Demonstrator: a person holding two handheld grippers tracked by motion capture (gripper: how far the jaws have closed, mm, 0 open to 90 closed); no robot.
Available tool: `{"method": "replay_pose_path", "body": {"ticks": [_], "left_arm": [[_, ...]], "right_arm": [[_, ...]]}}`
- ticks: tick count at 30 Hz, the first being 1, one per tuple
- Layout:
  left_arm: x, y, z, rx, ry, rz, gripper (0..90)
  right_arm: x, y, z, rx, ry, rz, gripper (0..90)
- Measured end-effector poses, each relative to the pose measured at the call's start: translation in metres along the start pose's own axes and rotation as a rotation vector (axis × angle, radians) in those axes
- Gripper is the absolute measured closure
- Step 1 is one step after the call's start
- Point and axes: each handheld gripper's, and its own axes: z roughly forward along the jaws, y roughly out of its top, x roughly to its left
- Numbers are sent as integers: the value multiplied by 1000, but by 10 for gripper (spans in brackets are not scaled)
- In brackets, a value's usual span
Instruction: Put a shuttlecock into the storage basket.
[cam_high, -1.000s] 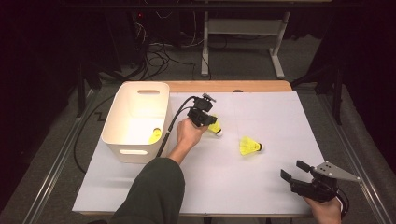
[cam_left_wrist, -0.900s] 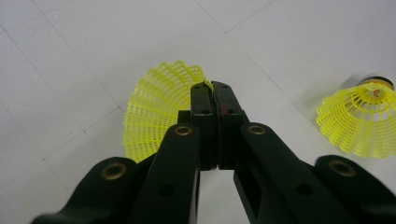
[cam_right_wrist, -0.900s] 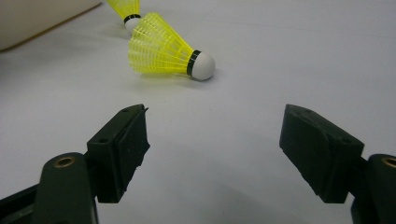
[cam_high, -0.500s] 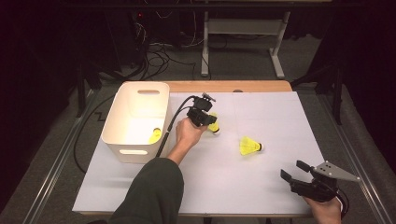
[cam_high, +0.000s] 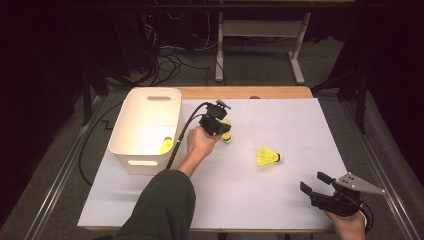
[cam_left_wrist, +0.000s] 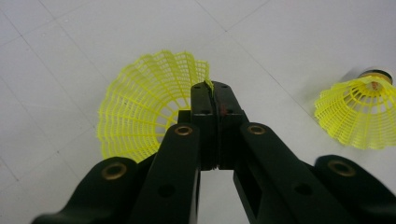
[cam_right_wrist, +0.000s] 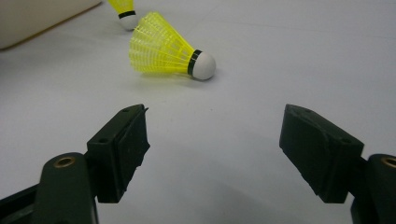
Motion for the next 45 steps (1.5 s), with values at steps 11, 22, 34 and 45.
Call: {"method": "replay_pose_path", "body": {"ticks": [11, 22, 34, 45], "left_arm": [[-4, -1, -14, 3, 23, 13, 893], [-5, -2, -27, 8, 44, 14, 893], [-3, -3, -43, 7, 65, 11, 892], [-3, -4, -56, -5, 56, 7, 892]], "right_arm": [[0, 0, 0, 1, 1, -4, 241], [0, 0, 0, 3, 5, -6, 241], [1, 0, 1, 3, 13, -11, 243], [1, 0, 1, 8, 9, -11, 243]]}}
